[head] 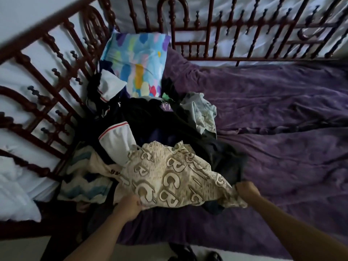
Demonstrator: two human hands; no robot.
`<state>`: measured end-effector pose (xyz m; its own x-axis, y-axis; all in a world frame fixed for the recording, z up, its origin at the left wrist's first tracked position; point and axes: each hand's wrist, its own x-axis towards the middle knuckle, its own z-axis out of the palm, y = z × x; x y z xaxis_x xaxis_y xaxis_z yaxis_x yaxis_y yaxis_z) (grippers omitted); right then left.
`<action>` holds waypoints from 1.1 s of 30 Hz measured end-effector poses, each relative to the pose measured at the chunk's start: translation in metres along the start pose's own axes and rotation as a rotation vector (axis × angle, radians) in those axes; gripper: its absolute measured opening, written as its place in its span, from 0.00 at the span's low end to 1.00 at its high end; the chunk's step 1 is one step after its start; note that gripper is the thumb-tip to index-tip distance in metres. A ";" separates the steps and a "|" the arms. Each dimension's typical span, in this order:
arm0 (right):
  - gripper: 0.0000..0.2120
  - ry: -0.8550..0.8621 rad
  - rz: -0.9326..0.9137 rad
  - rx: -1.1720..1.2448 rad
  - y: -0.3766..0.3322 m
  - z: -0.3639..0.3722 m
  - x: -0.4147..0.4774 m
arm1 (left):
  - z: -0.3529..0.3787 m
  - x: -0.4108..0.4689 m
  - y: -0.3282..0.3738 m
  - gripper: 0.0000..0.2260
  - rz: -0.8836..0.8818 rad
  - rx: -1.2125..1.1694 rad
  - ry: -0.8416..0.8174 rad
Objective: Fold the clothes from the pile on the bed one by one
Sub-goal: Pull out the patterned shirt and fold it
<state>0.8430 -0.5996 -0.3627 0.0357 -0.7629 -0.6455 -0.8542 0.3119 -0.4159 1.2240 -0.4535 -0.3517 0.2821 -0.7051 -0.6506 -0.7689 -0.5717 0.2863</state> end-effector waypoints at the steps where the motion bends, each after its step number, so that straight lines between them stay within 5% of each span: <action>1: 0.09 -0.045 -0.123 -0.124 0.012 0.013 -0.003 | 0.007 -0.005 -0.005 0.13 -0.027 0.044 -0.053; 2: 0.12 -0.270 -0.073 -0.182 0.016 0.020 -0.001 | 0.011 -0.009 -0.009 0.12 -0.045 0.071 -0.062; 3: 0.18 -0.309 -0.201 -0.303 0.026 0.027 0.002 | 0.012 -0.012 -0.009 0.11 -0.054 0.078 -0.041; 4: 0.21 -0.145 -0.319 -0.436 0.028 0.035 -0.005 | 0.011 -0.013 -0.006 0.10 -0.053 0.078 -0.006; 7: 0.11 -0.293 -0.064 -0.339 0.022 0.037 -0.009 | 0.003 -0.008 0.013 0.06 0.027 0.093 0.071; 12: 0.22 0.168 -0.035 -0.095 -0.017 0.042 0.017 | -0.019 0.026 0.060 0.07 0.252 0.138 0.165; 15: 0.34 0.116 -0.021 -0.009 -0.053 0.059 0.033 | -0.033 0.055 0.083 0.10 0.365 0.172 0.222; 19: 0.14 0.244 -0.216 -0.014 -0.072 0.105 0.014 | -0.046 0.093 0.109 0.11 0.468 0.222 0.243; 22: 0.10 0.372 -0.526 -0.105 -0.058 0.150 -0.033 | -0.044 0.119 0.129 0.14 0.505 0.238 0.258; 24: 0.12 0.263 -0.604 -0.231 -0.037 0.177 -0.059 | -0.035 0.131 0.137 0.22 0.482 0.258 0.211; 27: 0.15 -0.018 -0.406 -0.315 -0.007 0.194 -0.080 | -0.009 0.139 0.131 0.36 0.430 0.406 -0.017; 29: 0.15 -0.019 -0.257 -0.313 0.001 0.190 -0.079 | 0.015 0.135 0.111 0.26 0.422 0.455 -0.148; 33: 0.09 0.421 -0.114 -0.086 -0.017 0.158 -0.057 | 0.036 0.113 0.064 0.07 0.398 0.463 -0.100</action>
<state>0.9376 -0.4720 -0.4200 -0.0674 -0.9594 -0.2739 -0.8979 0.1780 -0.4026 1.1858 -0.5544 -0.4325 -0.1153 -0.7710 -0.6263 -0.9796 -0.0161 0.2002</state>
